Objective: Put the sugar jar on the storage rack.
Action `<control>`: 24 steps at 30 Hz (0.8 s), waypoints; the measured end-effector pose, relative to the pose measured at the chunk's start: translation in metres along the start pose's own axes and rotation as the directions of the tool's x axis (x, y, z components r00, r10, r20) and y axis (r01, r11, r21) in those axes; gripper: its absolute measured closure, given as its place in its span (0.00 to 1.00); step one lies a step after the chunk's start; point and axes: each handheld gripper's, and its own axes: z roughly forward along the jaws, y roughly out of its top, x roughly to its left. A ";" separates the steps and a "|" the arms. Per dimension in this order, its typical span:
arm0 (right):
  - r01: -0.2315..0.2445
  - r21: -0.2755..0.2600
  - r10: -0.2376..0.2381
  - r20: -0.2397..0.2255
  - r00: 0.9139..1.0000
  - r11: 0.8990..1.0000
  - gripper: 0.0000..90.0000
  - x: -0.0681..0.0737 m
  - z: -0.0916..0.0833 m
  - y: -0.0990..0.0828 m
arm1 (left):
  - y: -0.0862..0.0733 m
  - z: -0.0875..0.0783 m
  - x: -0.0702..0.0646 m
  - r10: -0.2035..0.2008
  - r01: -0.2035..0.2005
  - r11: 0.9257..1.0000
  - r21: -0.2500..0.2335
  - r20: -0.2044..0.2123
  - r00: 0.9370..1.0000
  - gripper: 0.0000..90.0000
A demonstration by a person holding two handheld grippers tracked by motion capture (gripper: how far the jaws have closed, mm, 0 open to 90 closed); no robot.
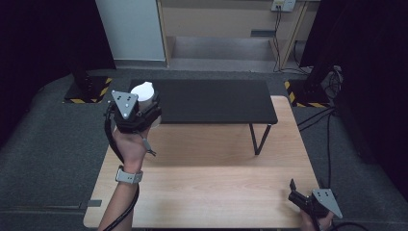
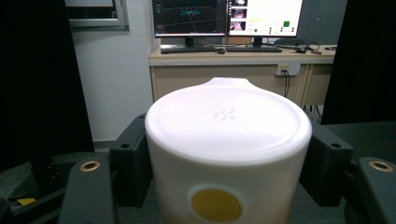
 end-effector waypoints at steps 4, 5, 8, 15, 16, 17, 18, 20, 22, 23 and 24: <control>0.004 0.002 -0.004 -0.002 1.000 1.000 0.01 0.000 0.000 0.000 | 0.003 0.012 -0.001 0.002 -0.002 1.000 0.004 -0.003 1.000 0.33; 0.007 0.002 -0.007 -0.003 1.000 1.000 0.01 0.000 0.000 0.000 | 0.004 0.015 -0.001 0.005 -0.005 1.000 0.004 -0.004 1.000 0.33; 0.013 0.004 -0.013 -0.004 1.000 1.000 0.01 0.000 0.000 0.001 | 0.004 0.025 -0.003 0.010 -0.010 1.000 0.011 -0.009 1.000 0.33; 0.028 0.010 -0.028 -0.004 1.000 1.000 0.01 0.001 0.001 0.001 | 0.004 0.043 -0.003 0.016 -0.016 1.000 0.021 -0.014 1.000 0.33; 0.029 0.011 -0.029 -0.004 1.000 1.000 0.01 0.002 0.001 0.001 | 0.004 0.045 -0.003 0.014 -0.013 1.000 0.022 -0.013 1.000 0.33; 0.030 0.012 -0.030 -0.003 1.000 0.999 0.01 0.002 0.001 0.002 | 0.003 0.047 -0.003 0.012 -0.011 1.000 0.021 -0.011 1.000 0.33; 0.035 0.014 -0.035 -0.003 0.999 0.999 0.01 0.002 0.001 0.002 | 0.004 0.049 -0.003 0.013 -0.013 1.000 0.023 -0.009 1.000 0.33; 0.038 0.016 -0.038 -0.003 0.999 0.999 0.01 0.002 0.002 0.002 | 0.003 0.053 -0.005 0.018 -0.018 1.000 0.020 -0.009 1.000 0.33; 0.034 0.014 -0.034 -0.001 0.999 0.999 0.01 0.002 0.001 0.002 | 0.003 0.056 -0.006 0.028 -0.027 0.999 0.016 -0.013 1.000 0.33; 0.034 0.015 -0.034 -0.002 0.999 0.999 0.01 0.002 0.001 0.002 | 0.003 0.058 -0.007 0.029 -0.029 0.999 0.014 -0.015 0.999 0.33; 0.037 0.016 -0.037 -0.002 0.999 0.999 0.01 0.003 0.001 0.002 | 0.004 0.060 -0.007 0.030 -0.030 0.999 0.014 -0.016 0.999 0.33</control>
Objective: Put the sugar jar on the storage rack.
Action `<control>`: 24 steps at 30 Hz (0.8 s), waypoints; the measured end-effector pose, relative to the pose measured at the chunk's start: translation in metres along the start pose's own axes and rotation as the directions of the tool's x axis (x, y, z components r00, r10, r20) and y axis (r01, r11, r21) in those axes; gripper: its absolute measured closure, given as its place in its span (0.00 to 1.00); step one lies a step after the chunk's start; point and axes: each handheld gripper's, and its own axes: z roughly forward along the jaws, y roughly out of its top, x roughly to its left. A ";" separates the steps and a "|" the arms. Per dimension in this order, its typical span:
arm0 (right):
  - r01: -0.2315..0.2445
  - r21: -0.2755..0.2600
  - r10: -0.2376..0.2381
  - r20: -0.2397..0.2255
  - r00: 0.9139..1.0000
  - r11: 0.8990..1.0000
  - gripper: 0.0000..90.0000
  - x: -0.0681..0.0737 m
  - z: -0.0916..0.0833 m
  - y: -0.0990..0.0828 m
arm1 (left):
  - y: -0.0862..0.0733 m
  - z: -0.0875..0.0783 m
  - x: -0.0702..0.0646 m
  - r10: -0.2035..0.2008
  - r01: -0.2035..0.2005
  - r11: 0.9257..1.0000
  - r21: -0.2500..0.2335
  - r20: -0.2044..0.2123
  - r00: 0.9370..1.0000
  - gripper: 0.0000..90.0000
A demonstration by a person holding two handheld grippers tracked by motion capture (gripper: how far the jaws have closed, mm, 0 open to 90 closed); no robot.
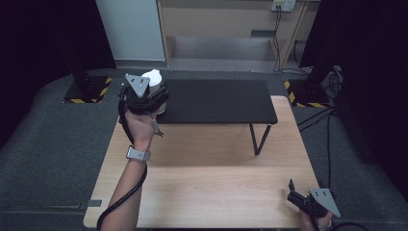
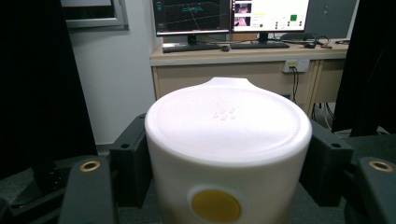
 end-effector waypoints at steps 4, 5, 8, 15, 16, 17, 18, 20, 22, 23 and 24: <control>0.003 0.003 -0.003 0.001 1.000 1.000 0.01 0.000 0.000 0.000 | -0.001 0.008 -0.001 0.003 -0.003 1.000 0.000 -0.001 1.000 0.33; 0.000 0.002 0.000 0.001 1.000 1.000 0.01 0.000 0.000 0.000 | 0.000 0.010 -0.001 0.004 -0.004 1.000 0.006 -0.002 1.000 0.33; -0.003 0.001 0.003 0.002 1.000 1.000 0.01 0.000 0.000 0.000 | -0.001 0.013 -0.001 0.001 -0.001 1.000 0.005 -0.002 1.000 0.33; -0.001 0.003 0.001 0.002 1.000 1.000 0.01 0.000 0.000 0.000 | 0.000 0.015 0.003 -0.015 0.015 1.000 0.009 0.002 1.000 0.33; 0.000 0.003 0.000 0.002 1.000 1.000 0.01 0.000 0.000 0.001 | 0.000 0.015 0.003 -0.016 0.016 1.000 0.010 0.002 1.000 0.33; 0.001 0.003 -0.001 0.002 1.000 1.000 0.01 0.000 0.000 0.001 | 0.000 0.015 0.003 -0.014 0.014 1.000 0.012 0.003 1.000 0.33; 0.002 0.003 -0.002 0.002 1.000 1.000 0.01 0.000 0.000 0.000 | 0.001 0.016 0.003 -0.012 0.012 1.000 0.014 0.004 1.000 0.33; 0.000 0.003 0.000 0.002 1.000 1.000 0.01 0.000 0.000 0.000 | 0.001 0.016 0.004 -0.008 0.007 1.000 0.015 0.007 1.000 0.33; 0.000 0.001 0.000 0.002 1.000 1.000 0.01 0.000 0.000 0.000 | 0.000 0.016 0.005 -0.009 0.008 1.000 0.012 0.009 1.000 0.33; -0.001 0.001 0.001 0.002 1.000 1.000 0.01 0.000 0.000 0.000 | 0.000 0.016 0.005 -0.010 0.009 1.000 0.012 0.010 1.000 0.33; -0.001 0.001 0.001 0.002 1.000 1.000 0.01 0.000 0.000 0.000 | 0.000 0.016 0.006 -0.009 0.009 1.000 0.012 0.012 1.000 0.33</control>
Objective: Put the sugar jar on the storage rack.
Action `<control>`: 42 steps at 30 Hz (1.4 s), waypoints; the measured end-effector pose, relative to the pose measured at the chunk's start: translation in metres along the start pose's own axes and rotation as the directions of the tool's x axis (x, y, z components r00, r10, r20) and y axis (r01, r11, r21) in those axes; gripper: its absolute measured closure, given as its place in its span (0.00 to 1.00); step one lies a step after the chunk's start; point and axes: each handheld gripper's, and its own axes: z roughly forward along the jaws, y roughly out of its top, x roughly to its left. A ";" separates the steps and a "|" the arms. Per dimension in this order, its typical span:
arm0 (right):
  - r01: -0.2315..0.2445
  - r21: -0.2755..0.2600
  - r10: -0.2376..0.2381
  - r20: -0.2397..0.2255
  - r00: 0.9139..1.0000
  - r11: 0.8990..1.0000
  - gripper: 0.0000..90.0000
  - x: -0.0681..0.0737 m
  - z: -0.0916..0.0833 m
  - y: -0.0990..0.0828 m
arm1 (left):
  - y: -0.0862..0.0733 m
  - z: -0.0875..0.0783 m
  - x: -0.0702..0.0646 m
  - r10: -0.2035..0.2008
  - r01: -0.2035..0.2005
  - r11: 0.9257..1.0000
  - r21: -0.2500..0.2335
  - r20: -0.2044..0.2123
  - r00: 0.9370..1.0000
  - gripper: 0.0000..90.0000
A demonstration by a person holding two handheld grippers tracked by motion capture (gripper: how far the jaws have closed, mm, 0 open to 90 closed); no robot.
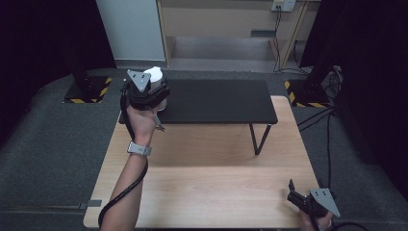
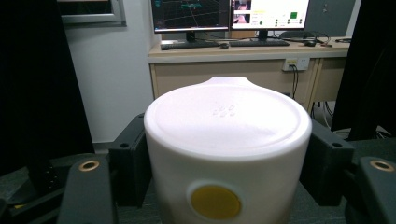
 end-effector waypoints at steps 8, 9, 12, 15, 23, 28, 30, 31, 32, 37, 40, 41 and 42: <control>-0.004 -0.002 0.004 -0.001 1.000 1.000 0.01 0.000 0.000 0.000 | -0.002 -0.001 0.003 0.024 -0.024 1.000 -0.007 0.026 0.999 0.16; -0.004 -0.002 0.004 -0.001 1.000 1.000 0.01 0.000 0.000 0.000 | -0.001 0.000 0.004 0.030 -0.030 1.000 -0.002 0.031 0.999 0.12; -0.004 -0.001 0.004 -0.001 1.000 1.000 0.01 0.000 0.000 0.000 | -0.001 0.000 0.004 0.025 -0.026 1.000 0.007 0.033 0.999 0.01; -0.007 -0.001 0.007 -0.001 1.000 1.000 0.01 0.000 0.000 0.000 | -0.001 -0.002 0.004 0.021 -0.021 1.000 0.014 0.031 0.999 0.00; -0.008 0.000 0.008 -0.001 1.000 1.000 0.01 -0.001 0.000 0.000 | 0.002 -0.005 0.006 0.011 -0.012 1.000 0.015 0.037 0.999 0.00; -0.010 0.001 0.010 -0.001 1.000 1.000 0.01 -0.001 0.000 0.000 | 0.000 -0.008 0.009 0.021 -0.021 1.000 0.017 0.044 0.999 0.00; -0.011 0.002 0.011 -0.001 1.000 1.000 0.01 -0.001 0.000 0.000 | -0.002 -0.011 0.012 0.014 -0.015 1.000 0.018 0.049 0.999 0.00; -0.010 0.002 0.010 -0.001 1.000 1.000 0.01 -0.001 0.000 0.001 | -0.003 -0.013 0.012 0.013 -0.014 1.000 0.018 0.047 0.999 0.00; -0.010 0.003 0.010 -0.001 1.000 1.000 0.01 -0.001 0.000 0.001 | -0.004 -0.015 0.013 0.013 -0.014 1.000 0.015 0.047 0.999 0.00; -0.008 0.004 0.008 0.000 1.000 1.000 0.01 0.000 0.000 0.001 | -0.019 -0.031 0.022 0.012 -0.011 1.000 -0.010 0.061 0.998 0.00; -0.007 0.004 0.007 0.000 1.000 1.000 0.01 0.000 0.000 0.001 | -0.029 -0.042 0.023 0.024 -0.023 1.000 -0.017 0.039 0.999 0.00; -0.006 0.004 0.006 0.000 1.000 1.000 0.01 0.000 0.000 0.001 | -0.032 -0.045 0.024 0.019 -0.019 1.000 -0.016 0.032 0.999 0.00; -0.007 0.004 0.007 0.000 1.000 1.000 0.01 0.000 0.000 0.001 | -0.035 -0.048 0.027 0.010 -0.010 1.000 -0.015 0.030 0.999 0.00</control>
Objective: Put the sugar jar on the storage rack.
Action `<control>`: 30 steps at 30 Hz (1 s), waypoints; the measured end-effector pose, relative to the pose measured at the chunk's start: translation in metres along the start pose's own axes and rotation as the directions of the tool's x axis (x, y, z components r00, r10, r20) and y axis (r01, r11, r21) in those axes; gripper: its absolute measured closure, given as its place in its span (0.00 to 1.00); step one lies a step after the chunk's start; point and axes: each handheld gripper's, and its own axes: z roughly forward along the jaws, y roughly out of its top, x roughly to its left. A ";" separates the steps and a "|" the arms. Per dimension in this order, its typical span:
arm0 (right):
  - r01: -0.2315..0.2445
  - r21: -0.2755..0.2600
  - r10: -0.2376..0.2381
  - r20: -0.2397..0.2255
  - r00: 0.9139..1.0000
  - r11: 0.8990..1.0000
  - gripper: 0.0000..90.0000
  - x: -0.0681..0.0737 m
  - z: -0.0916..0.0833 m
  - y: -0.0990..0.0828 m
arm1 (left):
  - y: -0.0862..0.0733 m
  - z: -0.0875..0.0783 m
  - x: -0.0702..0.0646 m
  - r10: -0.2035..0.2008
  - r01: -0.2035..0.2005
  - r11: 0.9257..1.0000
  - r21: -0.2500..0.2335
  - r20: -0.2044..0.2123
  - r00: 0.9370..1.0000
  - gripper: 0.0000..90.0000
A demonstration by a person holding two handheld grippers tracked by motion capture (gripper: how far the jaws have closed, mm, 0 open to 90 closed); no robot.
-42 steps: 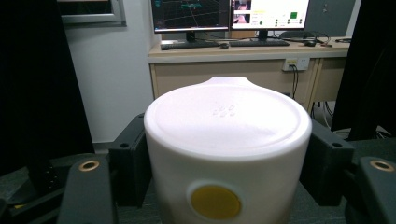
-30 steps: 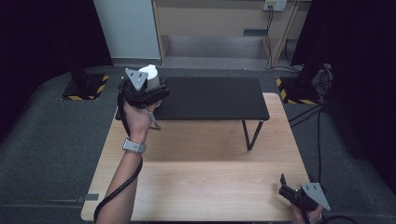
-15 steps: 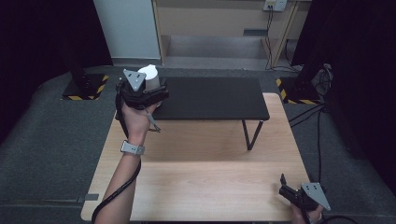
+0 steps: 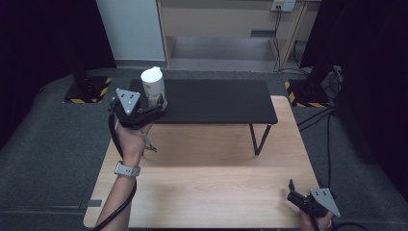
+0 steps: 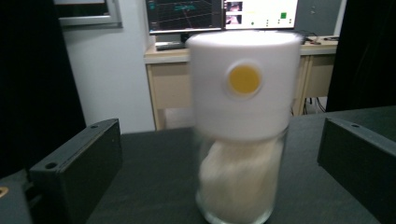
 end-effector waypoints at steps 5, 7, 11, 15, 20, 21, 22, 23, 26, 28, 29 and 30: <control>-0.003 0.001 0.003 0.000 1.000 1.000 0.01 0.000 0.000 0.000 | -0.016 -0.017 0.010 -0.013 0.013 1.000 -0.028 -0.005 1.000 0.00; -0.002 0.001 0.002 0.001 1.000 1.000 0.01 0.000 0.000 0.000 | -0.025 -0.025 0.011 -0.012 0.010 0.999 -0.052 -0.020 1.000 0.00; -0.003 0.002 0.003 0.000 1.000 1.000 0.01 0.000 0.000 0.000 | -0.036 -0.034 0.017 -0.016 0.015 0.999 -0.051 -0.023 1.000 0.00; 0.001 0.003 -0.001 -0.001 1.000 1.000 0.01 0.000 0.000 0.001 | -0.050 -0.043 0.022 -0.018 0.017 0.998 -0.058 -0.021 1.000 0.00; -0.006 0.006 0.006 -0.002 1.000 1.000 0.01 -0.001 0.000 0.001 | -0.066 -0.050 0.026 -0.011 0.010 0.999 -0.053 -0.025 1.000 0.00; -0.008 0.006 0.008 -0.001 1.000 1.000 0.01 -0.001 0.000 0.001 | -0.070 -0.051 0.027 -0.014 0.013 0.999 -0.051 -0.024 1.000 0.00; -0.008 0.006 0.009 -0.002 1.000 1.000 0.01 -0.001 0.000 0.001 | -0.073 -0.052 0.028 -0.015 0.014 0.999 -0.051 -0.021 1.000 0.00; -0.009 0.008 0.009 -0.002 1.000 1.000 0.01 -0.001 0.000 0.001 | -0.077 -0.054 0.028 -0.016 0.015 0.999 -0.050 -0.019 1.000 0.00; -0.010 0.011 0.010 -0.002 1.000 1.000 0.01 -0.001 0.001 0.002 | -0.089 -0.058 0.030 -0.003 0.003 0.999 -0.048 -0.009 1.000 0.00; -0.010 0.013 0.010 -0.002 1.000 1.000 0.01 -0.001 0.001 0.002 | -0.097 -0.060 0.031 0.004 -0.004 0.999 -0.039 -0.010 1.000 0.00; -0.011 0.014 0.011 -0.002 1.000 1.000 0.01 -0.001 0.001 0.002 | -0.098 -0.060 0.030 0.010 -0.010 1.000 -0.023 -0.021 1.000 0.00; -0.010 0.015 0.010 -0.002 1.000 1.000 0.01 -0.001 0.001 0.002 | -0.101 -0.060 0.031 0.005 -0.006 1.000 -0.013 -0.025 1.000 0.00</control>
